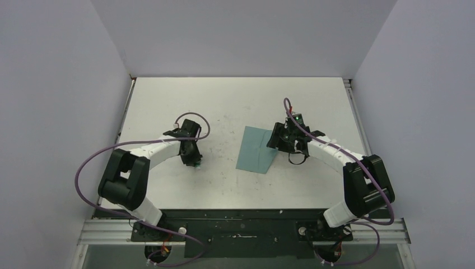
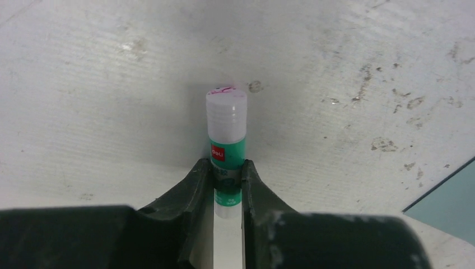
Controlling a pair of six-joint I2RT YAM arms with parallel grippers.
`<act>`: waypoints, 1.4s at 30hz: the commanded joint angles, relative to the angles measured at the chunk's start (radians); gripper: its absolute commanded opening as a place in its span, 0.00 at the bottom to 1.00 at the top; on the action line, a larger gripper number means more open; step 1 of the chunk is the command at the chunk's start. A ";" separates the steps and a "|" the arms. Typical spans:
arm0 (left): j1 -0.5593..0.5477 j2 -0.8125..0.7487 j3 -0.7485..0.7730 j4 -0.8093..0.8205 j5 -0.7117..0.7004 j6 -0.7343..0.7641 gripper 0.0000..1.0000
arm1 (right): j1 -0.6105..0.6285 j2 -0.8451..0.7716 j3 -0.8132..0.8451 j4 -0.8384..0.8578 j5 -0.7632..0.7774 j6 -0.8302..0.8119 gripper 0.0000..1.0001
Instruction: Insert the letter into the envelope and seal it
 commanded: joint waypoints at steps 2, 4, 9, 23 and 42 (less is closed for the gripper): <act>-0.053 0.028 0.004 0.099 -0.007 0.070 0.00 | 0.009 -0.019 0.010 0.033 -0.014 -0.008 0.57; -0.074 -0.002 0.026 0.136 0.055 0.140 0.00 | 0.008 -0.032 0.017 0.033 -0.035 -0.015 0.58; -0.163 -0.095 0.097 0.241 0.226 0.364 0.00 | 0.010 -0.038 0.068 0.063 -0.284 -0.081 0.69; -0.190 -0.200 0.036 0.539 0.668 0.436 0.00 | 0.106 0.017 0.151 0.252 -0.563 0.040 0.90; -0.187 -0.236 0.025 0.509 0.662 0.503 0.00 | 0.159 0.075 0.239 0.199 -0.492 0.069 0.27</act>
